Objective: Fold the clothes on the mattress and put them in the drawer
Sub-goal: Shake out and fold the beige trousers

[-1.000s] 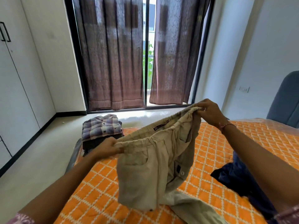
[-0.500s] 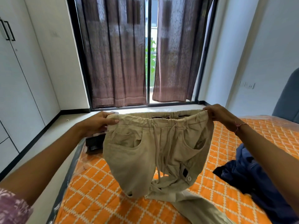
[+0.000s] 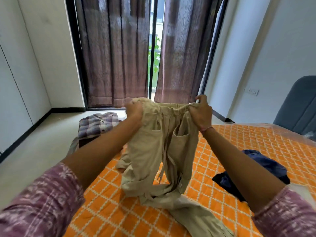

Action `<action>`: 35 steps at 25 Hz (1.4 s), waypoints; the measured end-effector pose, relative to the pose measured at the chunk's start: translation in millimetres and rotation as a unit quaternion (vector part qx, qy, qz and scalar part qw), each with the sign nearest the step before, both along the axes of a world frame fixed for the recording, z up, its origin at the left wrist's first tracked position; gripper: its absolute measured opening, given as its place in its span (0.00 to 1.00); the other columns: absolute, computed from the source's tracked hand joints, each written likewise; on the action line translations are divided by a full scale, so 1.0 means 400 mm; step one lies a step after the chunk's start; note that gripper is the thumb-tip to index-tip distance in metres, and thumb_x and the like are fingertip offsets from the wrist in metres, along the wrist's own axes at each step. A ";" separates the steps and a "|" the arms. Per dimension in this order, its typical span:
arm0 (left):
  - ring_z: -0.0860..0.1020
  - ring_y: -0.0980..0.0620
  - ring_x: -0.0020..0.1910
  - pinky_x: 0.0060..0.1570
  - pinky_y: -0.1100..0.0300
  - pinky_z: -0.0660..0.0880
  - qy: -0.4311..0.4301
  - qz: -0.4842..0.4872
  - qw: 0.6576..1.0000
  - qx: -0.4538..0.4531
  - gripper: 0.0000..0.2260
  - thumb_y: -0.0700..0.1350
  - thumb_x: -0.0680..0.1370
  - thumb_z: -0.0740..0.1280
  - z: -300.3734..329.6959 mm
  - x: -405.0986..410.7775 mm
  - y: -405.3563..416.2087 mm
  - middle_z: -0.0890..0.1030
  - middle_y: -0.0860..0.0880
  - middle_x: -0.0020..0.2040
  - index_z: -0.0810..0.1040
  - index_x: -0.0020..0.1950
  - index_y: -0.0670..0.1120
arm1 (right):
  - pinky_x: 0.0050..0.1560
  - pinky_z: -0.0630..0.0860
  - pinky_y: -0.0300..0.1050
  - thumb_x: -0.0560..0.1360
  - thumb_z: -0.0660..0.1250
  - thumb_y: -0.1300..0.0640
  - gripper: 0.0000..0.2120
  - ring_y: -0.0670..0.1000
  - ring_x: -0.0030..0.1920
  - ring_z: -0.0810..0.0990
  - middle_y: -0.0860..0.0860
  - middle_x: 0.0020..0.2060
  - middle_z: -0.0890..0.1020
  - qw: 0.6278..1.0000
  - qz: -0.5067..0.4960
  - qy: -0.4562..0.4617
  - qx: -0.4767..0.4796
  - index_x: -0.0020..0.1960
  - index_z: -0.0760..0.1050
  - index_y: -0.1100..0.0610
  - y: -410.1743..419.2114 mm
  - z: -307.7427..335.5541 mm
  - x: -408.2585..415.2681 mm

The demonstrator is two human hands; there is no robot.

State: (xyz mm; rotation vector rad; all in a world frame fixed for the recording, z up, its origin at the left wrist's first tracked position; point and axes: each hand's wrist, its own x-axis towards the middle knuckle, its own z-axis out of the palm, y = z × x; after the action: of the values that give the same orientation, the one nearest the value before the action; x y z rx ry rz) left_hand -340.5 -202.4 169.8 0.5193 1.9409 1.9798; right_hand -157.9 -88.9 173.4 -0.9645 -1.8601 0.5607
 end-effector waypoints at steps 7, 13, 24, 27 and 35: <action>0.79 0.46 0.53 0.54 0.53 0.78 -0.046 -0.163 0.972 0.165 0.13 0.42 0.80 0.63 0.083 0.177 0.088 0.81 0.41 0.53 0.77 0.63 0.40 | 0.36 0.71 0.31 0.74 0.65 0.63 0.12 0.44 0.36 0.74 0.43 0.36 0.74 0.986 0.145 0.062 0.054 0.56 0.70 0.61 -0.077 0.109 -0.082; 0.80 0.51 0.49 0.46 0.61 0.79 -0.059 -0.261 0.938 0.221 0.14 0.45 0.81 0.60 0.072 0.205 0.089 0.81 0.44 0.50 0.74 0.64 0.40 | 0.45 0.76 0.37 0.77 0.61 0.65 0.08 0.49 0.46 0.76 0.51 0.45 0.76 0.974 0.195 0.112 -0.009 0.55 0.70 0.57 -0.105 0.125 -0.072; 0.82 0.55 0.34 0.37 0.62 0.80 0.005 -0.358 0.919 0.167 0.04 0.37 0.79 0.63 0.088 0.137 0.022 0.84 0.49 0.35 0.78 0.47 0.40 | 0.51 0.76 0.40 0.72 0.68 0.59 0.17 0.49 0.50 0.79 0.48 0.48 0.79 0.968 0.074 0.193 0.145 0.60 0.72 0.53 -0.101 0.052 0.040; 0.82 0.55 0.33 0.37 0.62 0.80 -0.026 -0.362 0.916 0.169 0.07 0.38 0.80 0.60 0.093 0.105 -0.016 0.84 0.49 0.35 0.77 0.47 0.39 | 0.55 0.71 0.40 0.74 0.69 0.50 0.33 0.45 0.56 0.75 0.48 0.59 0.74 0.967 0.152 0.156 -0.135 0.74 0.58 0.51 -0.078 0.017 0.087; 0.84 0.52 0.37 0.33 0.61 0.80 -0.103 -0.387 0.914 0.060 0.22 0.52 0.62 0.79 0.033 0.041 -0.137 0.85 0.48 0.39 0.81 0.48 0.41 | 0.44 0.79 0.38 0.75 0.67 0.62 0.08 0.47 0.45 0.82 0.51 0.46 0.83 0.903 0.310 0.181 -0.236 0.54 0.78 0.59 -0.041 0.090 0.063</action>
State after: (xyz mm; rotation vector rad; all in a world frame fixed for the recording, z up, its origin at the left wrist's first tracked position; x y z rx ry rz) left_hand -323.9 -257.0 183.0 0.8979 1.2064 1.5438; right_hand -132.7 -105.2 209.4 -0.4805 -1.6936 1.5243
